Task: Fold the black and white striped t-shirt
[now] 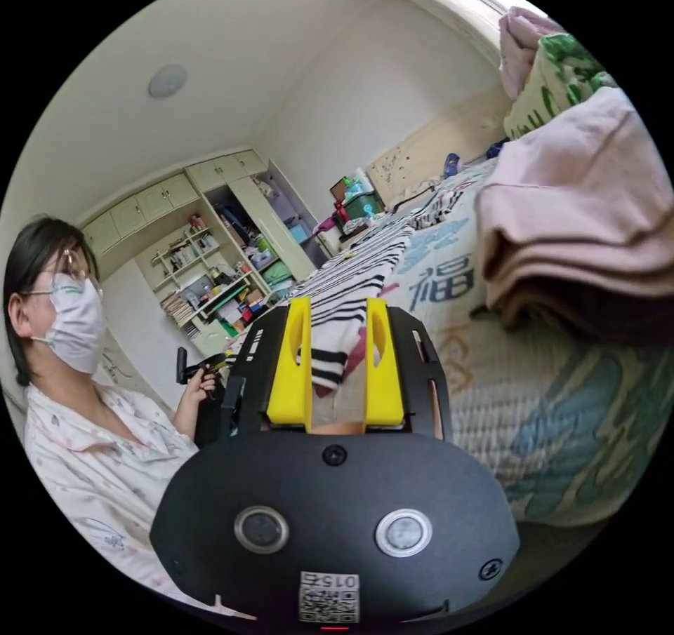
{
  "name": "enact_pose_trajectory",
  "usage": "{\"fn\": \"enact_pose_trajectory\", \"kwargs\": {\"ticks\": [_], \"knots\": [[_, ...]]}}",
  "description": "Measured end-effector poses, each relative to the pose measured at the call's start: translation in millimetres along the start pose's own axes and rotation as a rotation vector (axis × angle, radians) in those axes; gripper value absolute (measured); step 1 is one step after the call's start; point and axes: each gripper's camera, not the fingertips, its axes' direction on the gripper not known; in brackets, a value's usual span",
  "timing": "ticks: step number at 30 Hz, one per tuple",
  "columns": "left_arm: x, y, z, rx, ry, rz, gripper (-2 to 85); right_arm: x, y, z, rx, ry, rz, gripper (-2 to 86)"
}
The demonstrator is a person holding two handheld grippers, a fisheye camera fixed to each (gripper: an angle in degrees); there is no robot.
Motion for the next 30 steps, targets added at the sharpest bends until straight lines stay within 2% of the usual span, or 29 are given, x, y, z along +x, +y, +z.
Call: {"fn": "enact_pose_trajectory", "kwargs": {"ticks": [2,6,8,10,14,21,25,30], "knots": [[-5,12,11,0.031,-0.029,-0.014,7.4,-29,6,13,-0.037,0.109,0.023,12.7],[-11,11,32,-0.035,0.014,0.026,5.6,-87,-7,40,-0.096,0.175,-0.048,12.2],[-11,12,49,-0.082,0.047,0.082,1.2,-110,-19,57,-0.140,0.158,-0.063,7.6],[-11,18,56,-0.063,0.032,0.102,0.3,-120,-29,69,-0.170,0.149,-0.053,4.1],[-23,35,74,-0.016,0.017,0.092,-0.2,-145,-50,80,-0.163,0.197,-0.047,0.6],[-24,50,136,-0.085,-0.027,0.163,1.8,-198,-107,103,-0.243,0.359,-0.133,0.8],[-23,57,148,-0.103,-0.113,0.146,7.0,-213,-185,84,-0.081,0.500,-0.109,7.4],[8,56,154,0.029,-0.290,0.165,10.1,-208,-343,117,0.011,0.318,-0.080,11.6]]}}
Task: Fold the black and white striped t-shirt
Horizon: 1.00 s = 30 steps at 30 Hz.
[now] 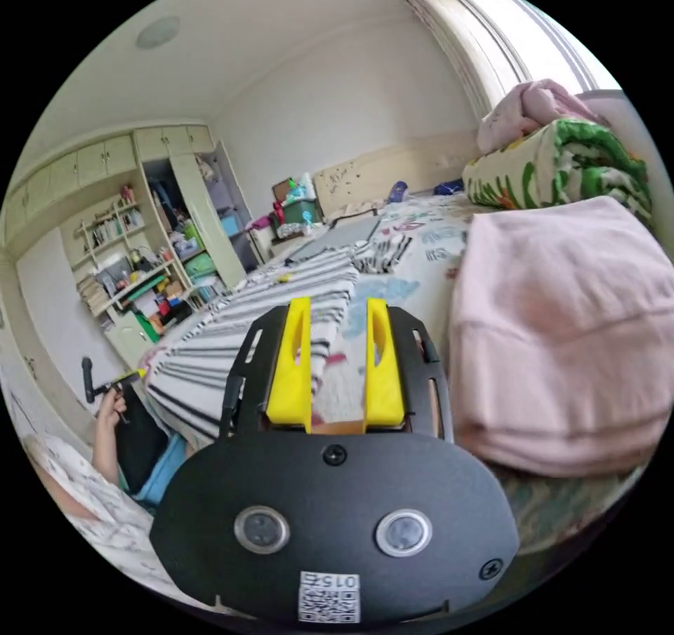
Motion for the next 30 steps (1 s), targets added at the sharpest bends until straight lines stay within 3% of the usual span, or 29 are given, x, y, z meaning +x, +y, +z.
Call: {"fn": "enact_pose_trajectory", "kwargs": {"ticks": [4,8,10,17,20,26,30], "knots": [[41,-40,0,0.161,-0.032,0.013,13.8,70,-152,117,-0.050,-0.245,0.289,14.4],[104,-105,26,0.206,0.116,0.124,14.0,161,-228,231,-0.179,-0.123,0.642,15.5],[145,-136,49,0.186,0.158,0.207,14.0,182,-251,251,-0.184,-0.119,0.712,13.9],[362,-277,214,0.004,0.462,0.440,13.7,193,-333,290,-0.214,-0.033,0.643,6.3],[463,-329,309,-0.147,0.538,0.448,11.3,209,-339,278,-0.170,-0.147,0.683,5.1],[663,-385,439,-0.252,0.566,0.489,7.8,224,-350,266,-0.158,-0.258,0.731,4.4],[750,-402,496,-0.317,0.507,0.524,8.7,224,-350,263,-0.157,-0.275,0.747,4.3]]}}
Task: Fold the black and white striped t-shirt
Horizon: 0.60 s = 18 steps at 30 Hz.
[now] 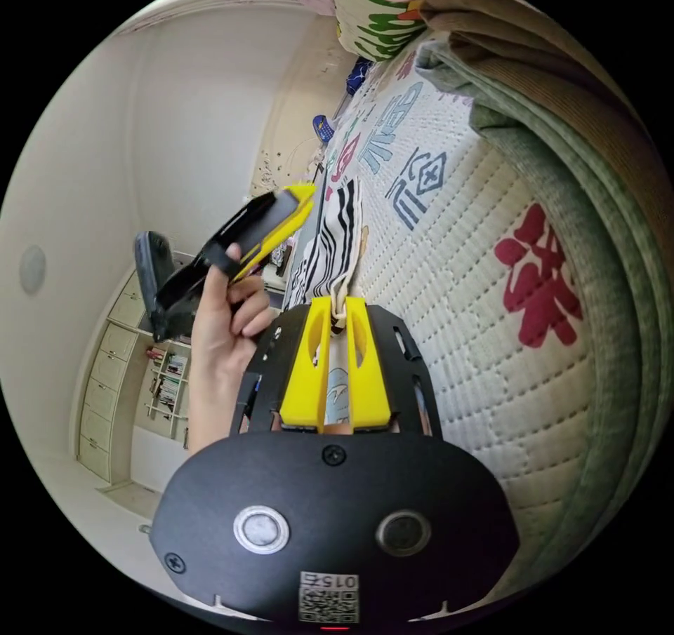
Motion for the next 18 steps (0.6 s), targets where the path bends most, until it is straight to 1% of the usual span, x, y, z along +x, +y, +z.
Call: {"fn": "enact_pose_trajectory", "kwargs": {"ticks": [2,5,7,9,10,11,12,14,15,17,18], "knots": [[5,-28,36,-0.048,-0.042,-0.030,9.7,3,2,1,0.004,-0.013,0.010,4.2],[3,-47,71,-0.100,-0.100,-0.070,9.9,6,11,6,0.002,0.000,-0.001,4.1],[4,-49,86,-0.117,-0.152,-0.067,8.4,9,22,9,0.001,0.007,-0.007,3.9],[5,-51,86,-0.105,-0.160,-0.070,6.5,14,35,12,-0.001,0.010,-0.012,3.8],[5,-52,81,-0.095,-0.189,-0.071,3.6,18,46,13,-0.003,0.009,-0.017,3.7],[2,-51,71,-0.063,-0.180,-0.067,1.9,21,57,15,-0.007,0.013,-0.024,3.6],[-1,-50,64,-0.039,-0.166,-0.069,1.6,23,63,16,-0.009,0.015,-0.030,3.5],[-23,-39,21,0.087,-0.096,-0.124,0.7,28,89,19,-0.004,0.024,-0.067,3.4],[-31,-35,7,0.122,-0.076,-0.139,0.7,27,96,20,-0.002,0.027,-0.086,3.3],[-66,-12,-57,0.247,-0.063,-0.177,0.4,20,127,25,0.017,0.037,-0.185,3.2],[-75,-4,-74,0.273,-0.064,-0.181,0.4,15,137,27,0.021,0.035,-0.222,3.2]]}}
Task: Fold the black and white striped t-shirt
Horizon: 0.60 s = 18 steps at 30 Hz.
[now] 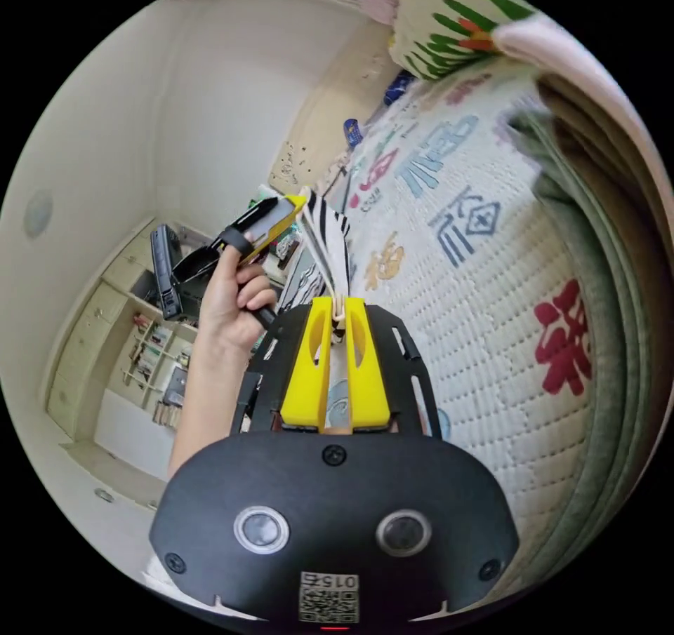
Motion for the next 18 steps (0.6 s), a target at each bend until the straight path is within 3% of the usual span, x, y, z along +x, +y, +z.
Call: {"fn": "enact_pose_trajectory", "kwargs": {"ticks": [5,11,13,18], "knots": [[-98,60,-140,0.114,-0.075,0.022,0.2,-85,102,61,-0.155,0.000,-0.468,3.4],[-198,165,-210,0.069,-0.123,-0.052,0.5,-119,247,149,-0.401,0.052,-0.821,4.4],[-222,186,-216,0.042,-0.157,-0.083,1.5,-115,269,154,-0.408,0.076,-0.852,5.2],[-245,216,-261,0.093,-0.129,-0.055,6.1,-51,267,119,-0.211,0.121,-0.756,6.7]]}}
